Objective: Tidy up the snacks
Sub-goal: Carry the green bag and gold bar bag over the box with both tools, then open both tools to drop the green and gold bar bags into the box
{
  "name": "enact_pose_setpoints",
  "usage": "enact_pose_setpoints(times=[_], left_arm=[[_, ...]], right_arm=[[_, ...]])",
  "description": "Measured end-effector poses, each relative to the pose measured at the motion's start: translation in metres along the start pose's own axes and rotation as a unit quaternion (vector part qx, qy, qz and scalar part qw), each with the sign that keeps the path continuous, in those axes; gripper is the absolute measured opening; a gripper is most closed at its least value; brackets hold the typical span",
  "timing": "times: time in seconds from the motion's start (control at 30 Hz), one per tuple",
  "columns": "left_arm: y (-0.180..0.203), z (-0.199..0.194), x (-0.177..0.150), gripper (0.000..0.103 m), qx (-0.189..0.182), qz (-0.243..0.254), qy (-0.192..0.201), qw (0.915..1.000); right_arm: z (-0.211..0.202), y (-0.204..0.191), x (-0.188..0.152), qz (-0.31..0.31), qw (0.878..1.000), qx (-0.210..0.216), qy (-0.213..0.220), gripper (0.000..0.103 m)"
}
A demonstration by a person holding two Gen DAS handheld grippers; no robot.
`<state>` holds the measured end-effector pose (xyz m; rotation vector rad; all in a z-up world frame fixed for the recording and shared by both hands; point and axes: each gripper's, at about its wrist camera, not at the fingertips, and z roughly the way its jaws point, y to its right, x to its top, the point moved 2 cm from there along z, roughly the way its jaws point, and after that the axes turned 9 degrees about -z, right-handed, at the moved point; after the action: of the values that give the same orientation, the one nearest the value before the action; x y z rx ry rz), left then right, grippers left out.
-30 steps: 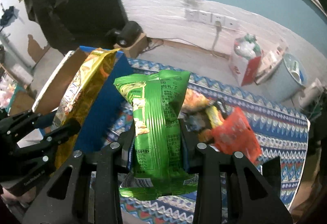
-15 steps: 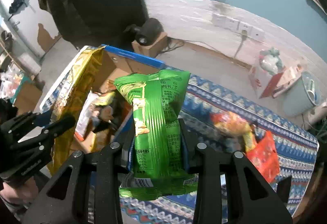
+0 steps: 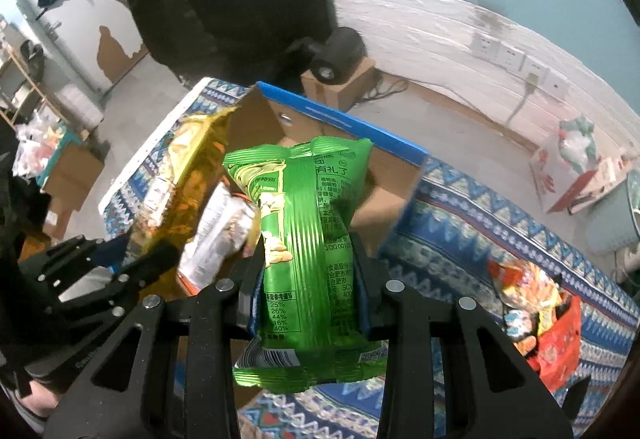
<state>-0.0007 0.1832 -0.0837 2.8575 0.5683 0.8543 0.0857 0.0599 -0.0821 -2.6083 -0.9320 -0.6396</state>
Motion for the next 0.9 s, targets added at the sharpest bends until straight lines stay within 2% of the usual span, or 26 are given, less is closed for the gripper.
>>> enact_pose_setpoints(times=[0.4, 0.47, 0.53, 0.6, 0.8, 0.9], left_arm=[[-0.034, 0.026, -0.001, 0.033, 0.034, -0.037, -0.04, 0.9979], [-0.037, 0.023, 0.0, 0.036, 0.041, -0.042, -0.037, 0.9976], [-0.039, 0.018, 0.002, 0.048, 0.042, -0.045, -0.031, 0.9976], [-0.041, 0.014, 0.005, 0.055, 0.046, -0.048, -0.022, 0.9975], [-0.048, 0.006, 0.008, 0.056, 0.05, -0.06, -0.015, 0.9968], [-0.045, 0.004, 0.009, 0.056, 0.046, -0.062, -0.015, 0.9969]], right_arm=[[0.035, -0.03, 0.019, -0.016, 0.999, 0.019, -0.021, 0.034], [0.04, -0.033, 0.02, -0.018, 0.999, 0.02, -0.026, 0.034], [0.042, -0.036, 0.021, -0.019, 0.999, 0.02, -0.028, 0.034], [0.045, -0.038, 0.022, -0.018, 0.999, 0.021, -0.03, 0.034], [0.043, -0.046, 0.022, -0.025, 0.999, 0.033, -0.027, 0.036], [0.037, -0.045, 0.02, -0.025, 0.999, 0.031, -0.023, 0.046]])
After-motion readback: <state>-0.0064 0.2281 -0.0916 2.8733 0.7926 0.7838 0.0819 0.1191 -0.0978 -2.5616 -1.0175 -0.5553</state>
